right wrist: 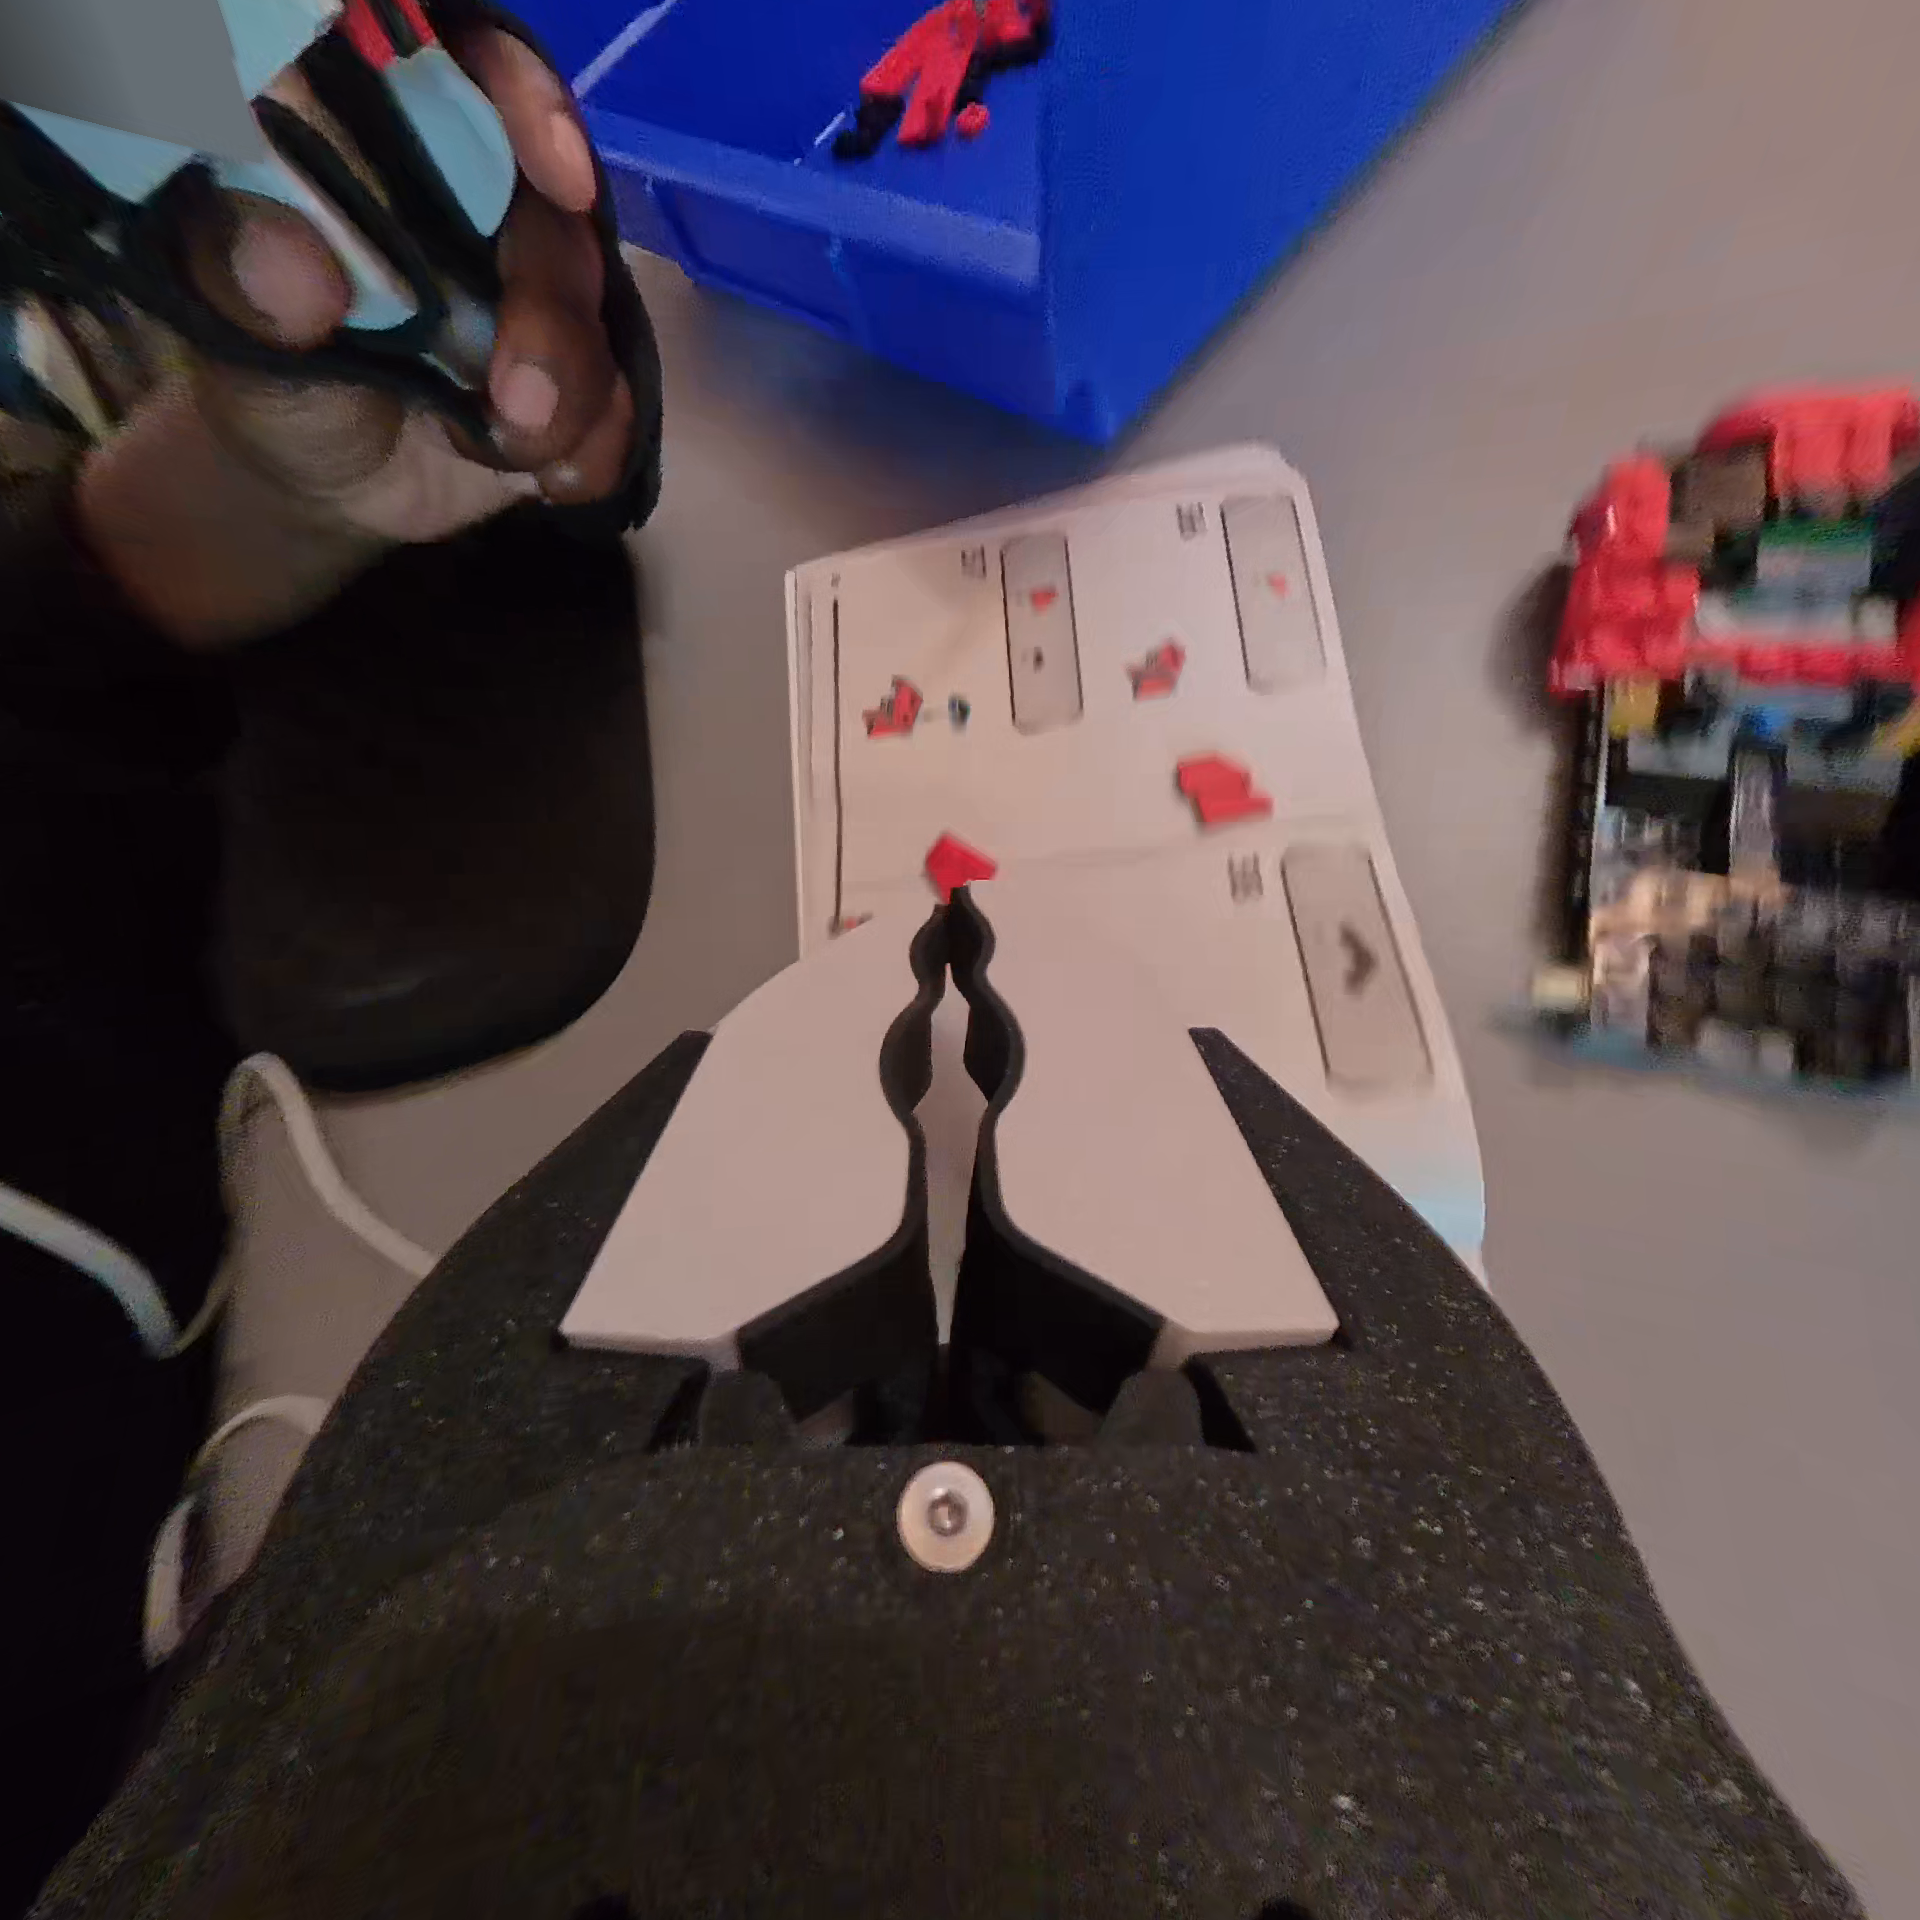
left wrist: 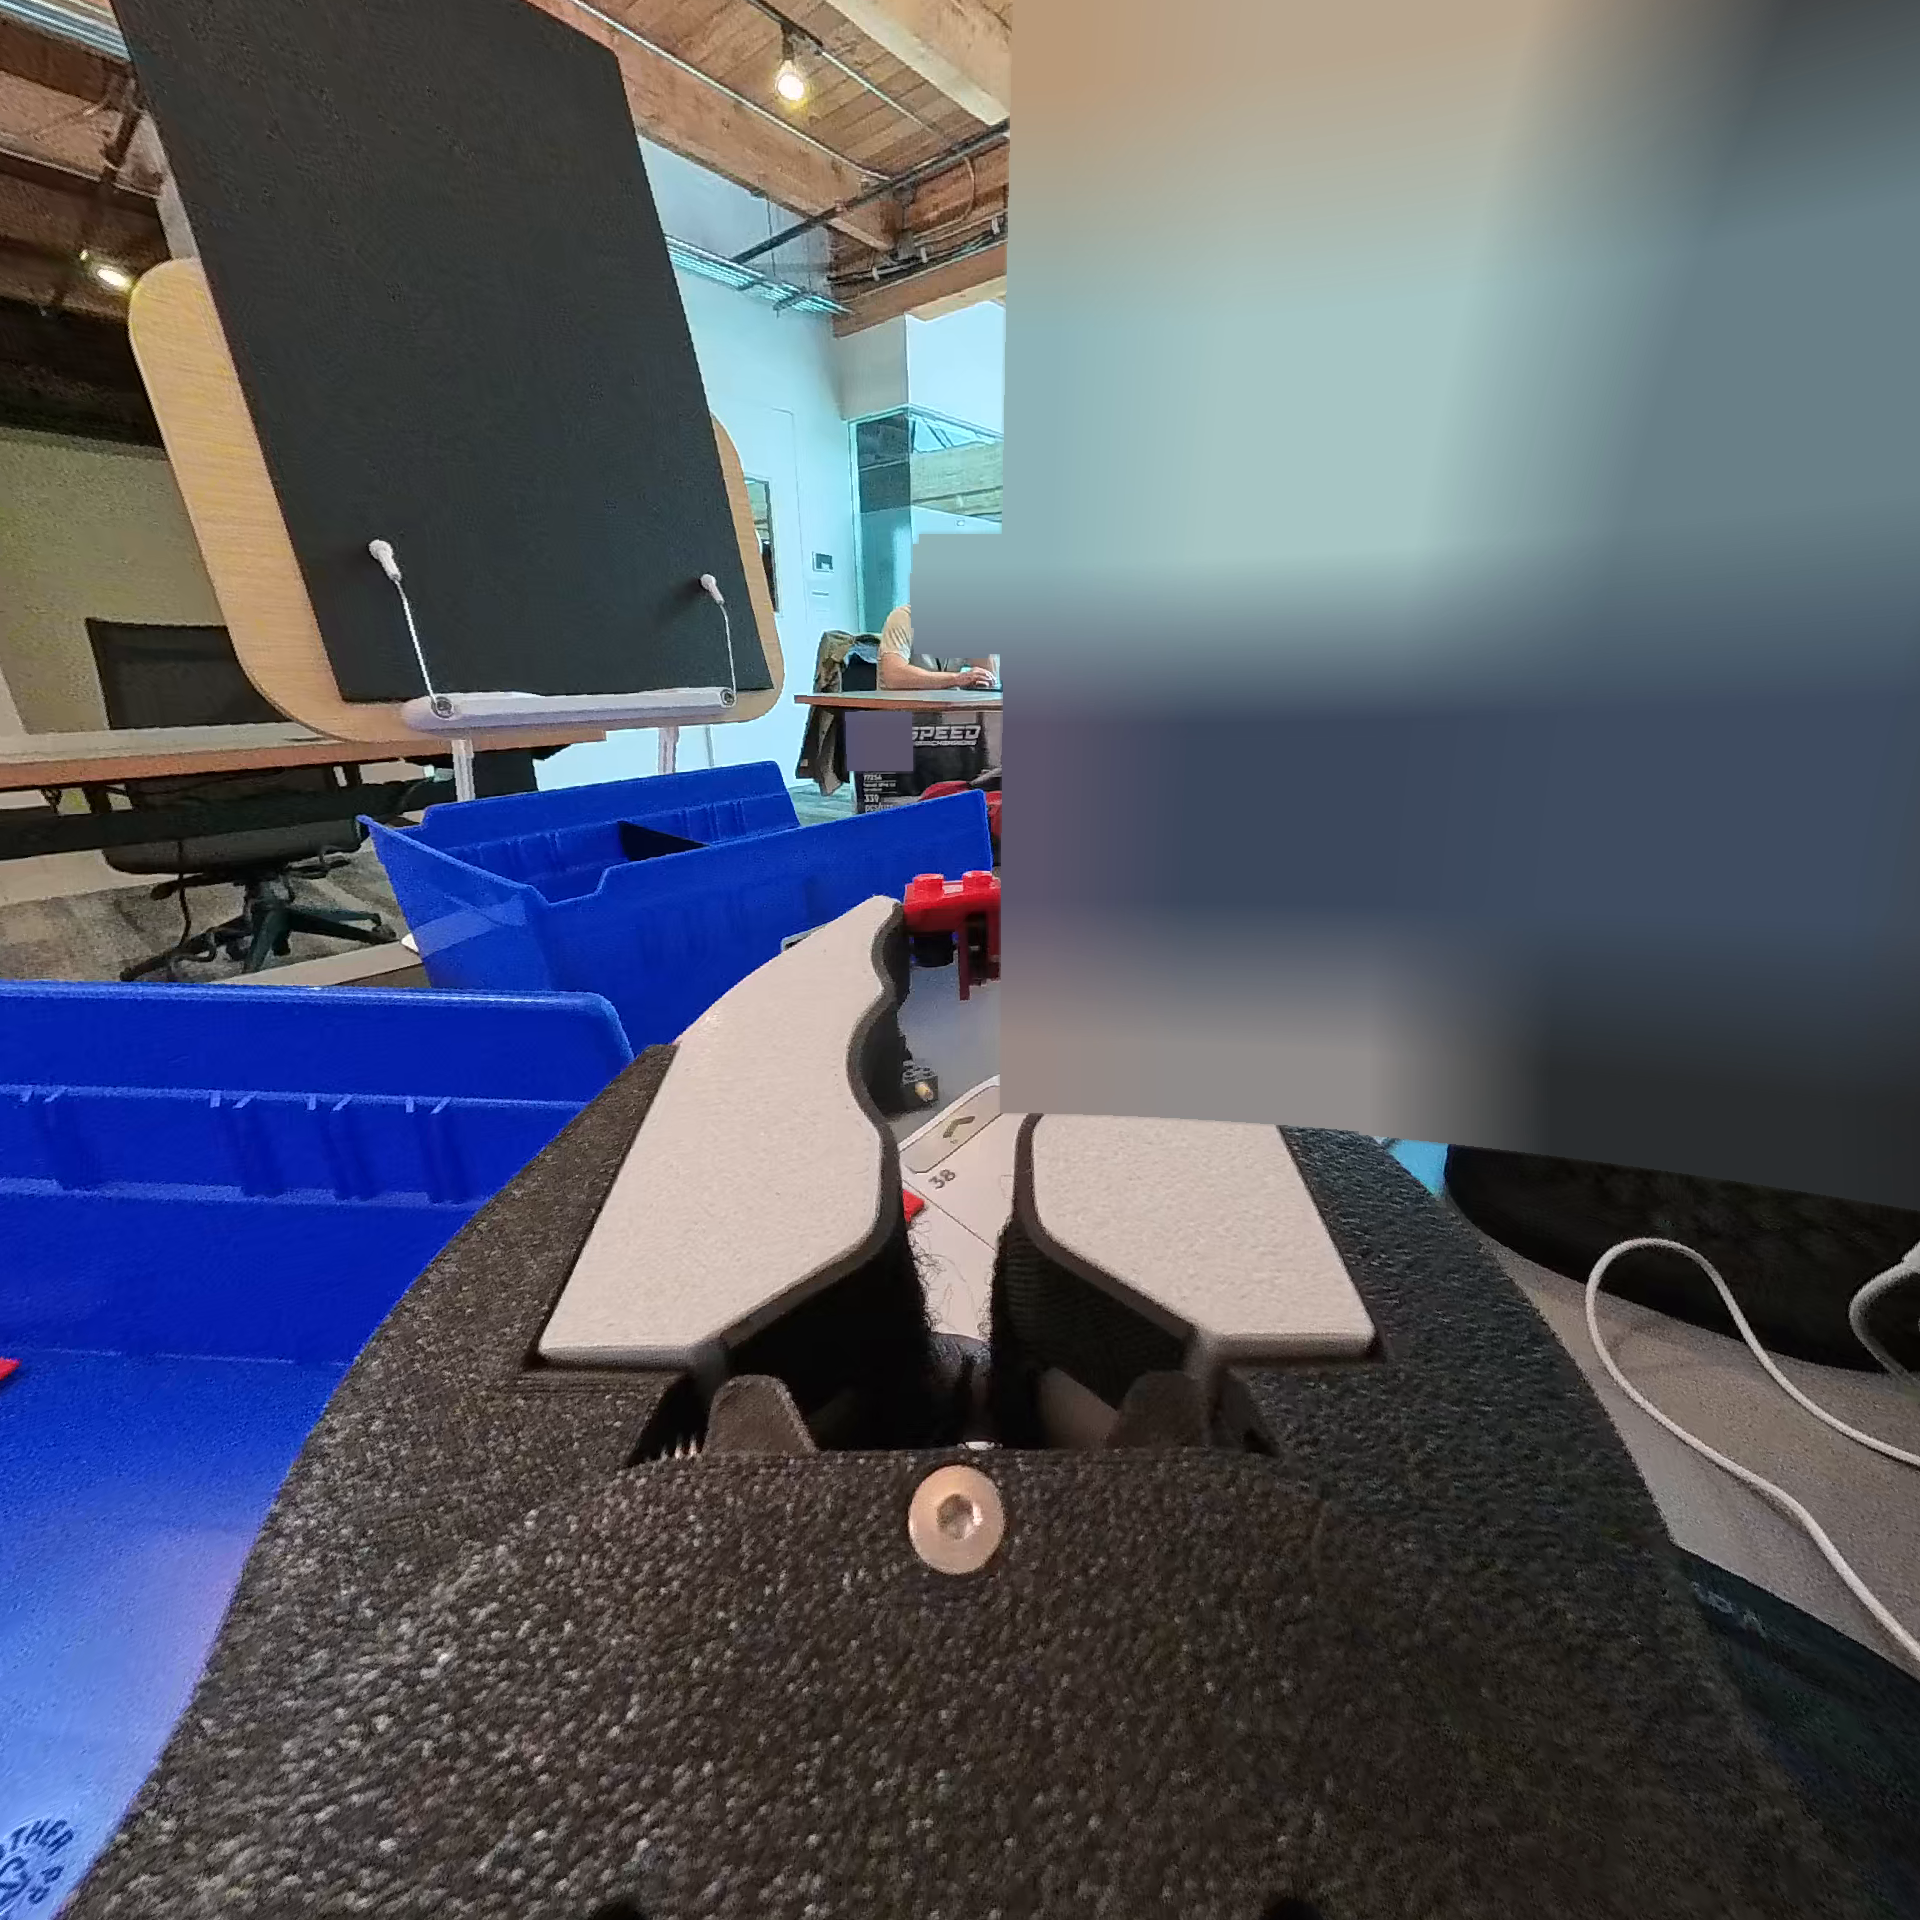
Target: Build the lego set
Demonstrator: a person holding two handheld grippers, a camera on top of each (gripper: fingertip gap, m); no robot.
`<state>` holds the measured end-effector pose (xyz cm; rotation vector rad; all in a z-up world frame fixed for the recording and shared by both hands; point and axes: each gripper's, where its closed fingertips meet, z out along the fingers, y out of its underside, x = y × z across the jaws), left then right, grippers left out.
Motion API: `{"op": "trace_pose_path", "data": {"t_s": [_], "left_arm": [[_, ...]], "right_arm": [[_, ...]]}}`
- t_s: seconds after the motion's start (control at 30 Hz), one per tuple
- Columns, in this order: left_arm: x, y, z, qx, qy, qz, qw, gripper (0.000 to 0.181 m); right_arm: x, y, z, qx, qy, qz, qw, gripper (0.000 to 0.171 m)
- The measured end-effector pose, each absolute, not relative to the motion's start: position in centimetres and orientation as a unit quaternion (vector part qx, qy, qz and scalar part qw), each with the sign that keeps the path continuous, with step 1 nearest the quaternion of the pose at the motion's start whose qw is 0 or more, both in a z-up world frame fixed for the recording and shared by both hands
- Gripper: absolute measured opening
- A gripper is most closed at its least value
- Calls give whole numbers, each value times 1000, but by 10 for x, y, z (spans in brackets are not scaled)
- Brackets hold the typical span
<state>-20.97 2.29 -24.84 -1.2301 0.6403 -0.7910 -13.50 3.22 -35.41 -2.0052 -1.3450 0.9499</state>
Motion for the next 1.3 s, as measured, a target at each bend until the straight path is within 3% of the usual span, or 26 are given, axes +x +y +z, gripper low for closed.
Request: {"op": "trace_pose_path", "data": {"t_s": [0.23, 0.5, 0.7, 1.3], "left_arm": [[-204, 21, -250, -552, 298, -363, 689, 17], [-206, 24, -253, -560, 295, -350, 691, 16], [-204, 23, -253, -557, 296, -362, 686, 16], [-203, 21, -253, -554, 300, -361, 688, 17]], "right_arm": [[-52, 4, -388, -816, -427, 378, 94, 0], [-29, 39, -386, -818, -456, 298, 181, 7], [-29, 12, -375, -738, -569, 287, 223, 10], [-31, -5, -388, -713, -608, 288, 198, 10]]}}
